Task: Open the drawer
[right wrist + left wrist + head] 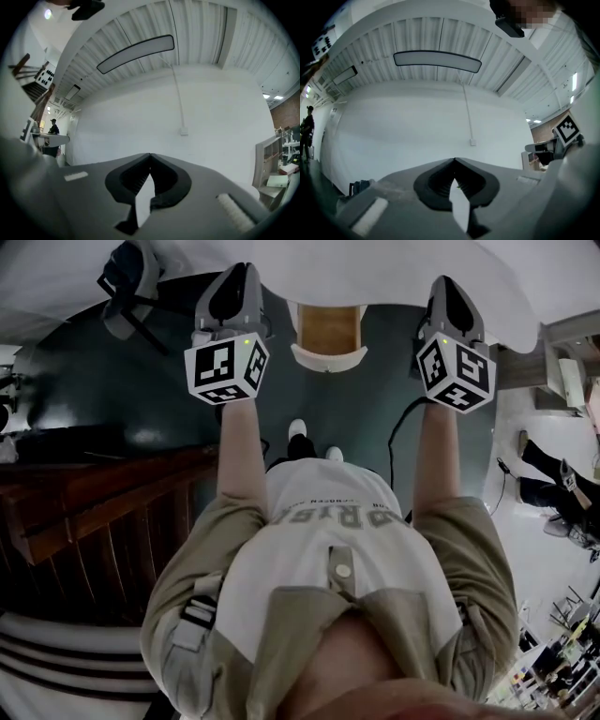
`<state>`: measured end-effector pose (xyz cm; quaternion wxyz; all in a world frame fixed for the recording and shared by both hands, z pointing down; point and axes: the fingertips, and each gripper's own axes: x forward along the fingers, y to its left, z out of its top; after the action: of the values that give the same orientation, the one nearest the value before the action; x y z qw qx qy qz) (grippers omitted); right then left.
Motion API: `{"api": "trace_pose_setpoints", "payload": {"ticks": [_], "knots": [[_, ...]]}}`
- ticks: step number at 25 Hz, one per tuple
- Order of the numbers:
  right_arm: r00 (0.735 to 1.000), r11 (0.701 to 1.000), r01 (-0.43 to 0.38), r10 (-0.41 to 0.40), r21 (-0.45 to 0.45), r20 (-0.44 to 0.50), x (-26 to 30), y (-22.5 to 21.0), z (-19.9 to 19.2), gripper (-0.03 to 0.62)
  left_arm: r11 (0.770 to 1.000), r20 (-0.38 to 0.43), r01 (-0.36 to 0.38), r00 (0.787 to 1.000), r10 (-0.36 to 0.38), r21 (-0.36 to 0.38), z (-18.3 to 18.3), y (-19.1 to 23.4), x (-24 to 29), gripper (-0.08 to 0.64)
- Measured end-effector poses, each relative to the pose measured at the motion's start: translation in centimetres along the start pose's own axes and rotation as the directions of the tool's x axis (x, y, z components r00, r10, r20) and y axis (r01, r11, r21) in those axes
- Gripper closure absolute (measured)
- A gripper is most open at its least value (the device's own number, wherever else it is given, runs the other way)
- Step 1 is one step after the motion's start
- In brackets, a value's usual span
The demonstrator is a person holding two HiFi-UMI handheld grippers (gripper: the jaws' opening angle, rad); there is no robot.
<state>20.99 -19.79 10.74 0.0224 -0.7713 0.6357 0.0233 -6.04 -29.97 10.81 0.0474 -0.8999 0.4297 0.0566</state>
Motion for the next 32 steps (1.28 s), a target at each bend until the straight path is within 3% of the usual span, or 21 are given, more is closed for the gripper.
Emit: {"api": "trace_pose_setpoints", "payload": {"ticks": [1,5,32], "knots": [[1.000,1.000,-0.011,0.011,0.007,0.003,-0.1,0.1,0.1,0.586,1.000,-0.001,-0.002,1.000,0.002,0.000,-0.1,0.0,-0.1,0.554],[1.000,0.999,-0.032,0.032,0.022,-0.001,-0.3,0.3,-0.2,0.588,1.000,-0.007,-0.004,1.000,0.004,-0.005,-0.6,0.3,-0.6,0.554],[1.000,0.998,0.024,-0.023,-0.058,0.014,-0.2,-0.2,0.2,0.591,1.000,-0.007,-0.014,1.000,0.013,-0.011,-1.1,0.6,-0.2,0.555]]}}
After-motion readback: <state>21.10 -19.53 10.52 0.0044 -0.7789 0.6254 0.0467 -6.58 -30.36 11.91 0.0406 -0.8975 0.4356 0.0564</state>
